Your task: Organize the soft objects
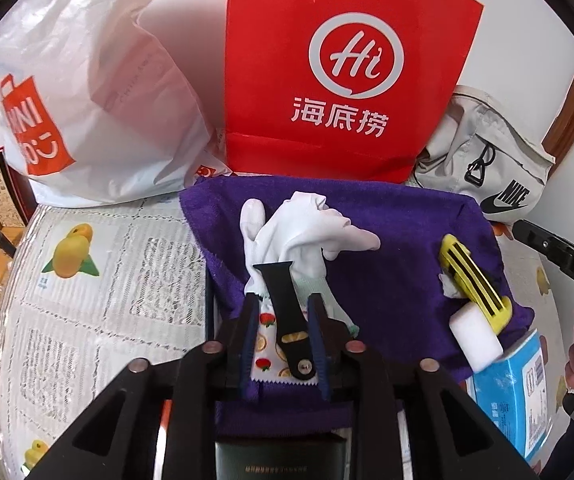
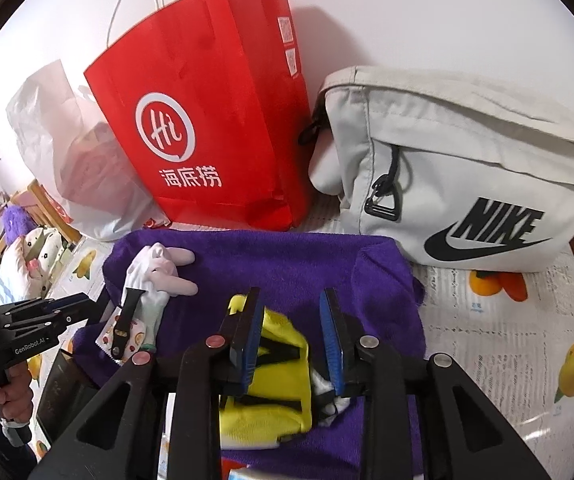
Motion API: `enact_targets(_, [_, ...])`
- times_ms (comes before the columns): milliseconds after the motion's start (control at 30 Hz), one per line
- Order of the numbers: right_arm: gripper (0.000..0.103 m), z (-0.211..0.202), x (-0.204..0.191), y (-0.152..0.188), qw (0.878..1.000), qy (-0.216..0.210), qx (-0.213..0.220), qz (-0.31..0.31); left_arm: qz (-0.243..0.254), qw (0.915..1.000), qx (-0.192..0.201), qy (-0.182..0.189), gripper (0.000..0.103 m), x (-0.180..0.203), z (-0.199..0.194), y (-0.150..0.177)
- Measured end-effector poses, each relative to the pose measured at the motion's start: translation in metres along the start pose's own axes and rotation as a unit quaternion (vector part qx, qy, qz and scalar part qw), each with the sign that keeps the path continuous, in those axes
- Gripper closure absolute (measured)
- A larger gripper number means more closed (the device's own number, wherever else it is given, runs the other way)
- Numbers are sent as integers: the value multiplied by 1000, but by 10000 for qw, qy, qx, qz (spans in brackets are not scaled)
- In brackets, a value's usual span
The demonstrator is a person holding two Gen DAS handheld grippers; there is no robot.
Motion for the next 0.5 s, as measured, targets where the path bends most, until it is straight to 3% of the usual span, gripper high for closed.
enact_targets(333, [72,-47,-22,38,9999,-32,108,21,-87,9999,110,-63,69,-6,-39,25])
enact_targets(500, [59,-73,-38,66,9998,-24,187,-39,-155,9998,144,-49,68,-10,-58,44])
Point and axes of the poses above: each gripper's, at about its wrist camera, not at the fingertips, and z roughly the way its jaws point, x to its right, y to its underside, the point moved 10 cm from there along z, roughly the way its jaws point, and after that the axes turned 1 degree about z, right-handed, at the moved point
